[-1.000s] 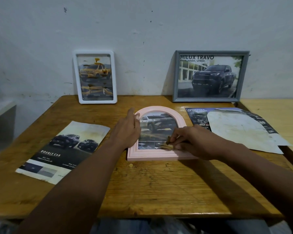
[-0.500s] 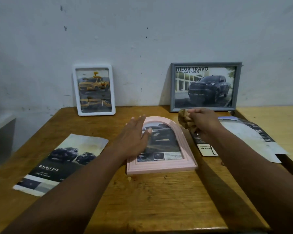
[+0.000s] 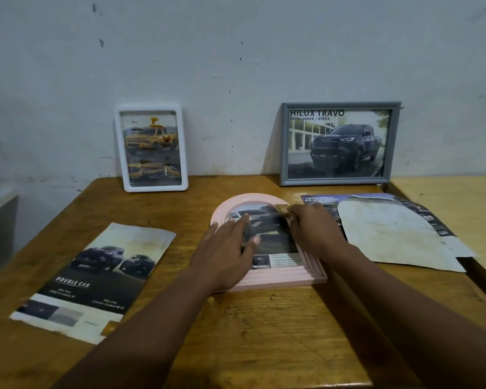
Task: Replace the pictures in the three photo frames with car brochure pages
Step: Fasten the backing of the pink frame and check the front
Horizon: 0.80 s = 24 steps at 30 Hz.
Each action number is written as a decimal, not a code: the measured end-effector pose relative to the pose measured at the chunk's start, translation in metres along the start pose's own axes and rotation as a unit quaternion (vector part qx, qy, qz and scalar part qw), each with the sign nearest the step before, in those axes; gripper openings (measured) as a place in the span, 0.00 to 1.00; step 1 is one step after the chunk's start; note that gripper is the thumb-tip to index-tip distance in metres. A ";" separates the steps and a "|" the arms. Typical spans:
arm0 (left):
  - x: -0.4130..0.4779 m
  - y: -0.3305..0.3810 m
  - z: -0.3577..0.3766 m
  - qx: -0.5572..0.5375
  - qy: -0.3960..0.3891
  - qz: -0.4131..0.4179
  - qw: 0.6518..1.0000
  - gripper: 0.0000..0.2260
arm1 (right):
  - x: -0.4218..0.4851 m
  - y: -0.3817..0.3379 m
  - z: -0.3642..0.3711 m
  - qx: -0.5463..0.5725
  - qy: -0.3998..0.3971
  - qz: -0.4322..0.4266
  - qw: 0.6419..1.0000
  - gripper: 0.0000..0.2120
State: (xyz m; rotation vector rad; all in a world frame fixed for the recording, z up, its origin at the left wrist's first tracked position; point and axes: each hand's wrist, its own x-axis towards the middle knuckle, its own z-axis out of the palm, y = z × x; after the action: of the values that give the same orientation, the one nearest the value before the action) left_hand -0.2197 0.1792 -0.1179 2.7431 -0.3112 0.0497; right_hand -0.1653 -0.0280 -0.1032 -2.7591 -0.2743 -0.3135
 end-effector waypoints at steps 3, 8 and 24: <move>-0.003 0.006 -0.004 -0.005 -0.008 -0.016 1.000 0.27 | -0.035 -0.006 -0.008 0.003 0.008 0.003 1.000 0.12; -0.005 0.007 -0.004 -0.028 0.001 -0.018 0.999 0.27 | -0.083 -0.021 -0.014 -0.069 0.027 0.013 0.997 0.14; -0.001 -0.009 0.004 -0.272 0.137 -0.131 0.943 0.24 | -0.106 -0.101 0.006 0.060 0.006 -0.123 0.991 0.09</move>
State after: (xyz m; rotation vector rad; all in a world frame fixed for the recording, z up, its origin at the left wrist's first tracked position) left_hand -0.2187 0.1859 -0.1244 2.1674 0.1087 0.2359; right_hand -0.2886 0.0516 -0.1032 -2.6064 -0.6114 -0.3642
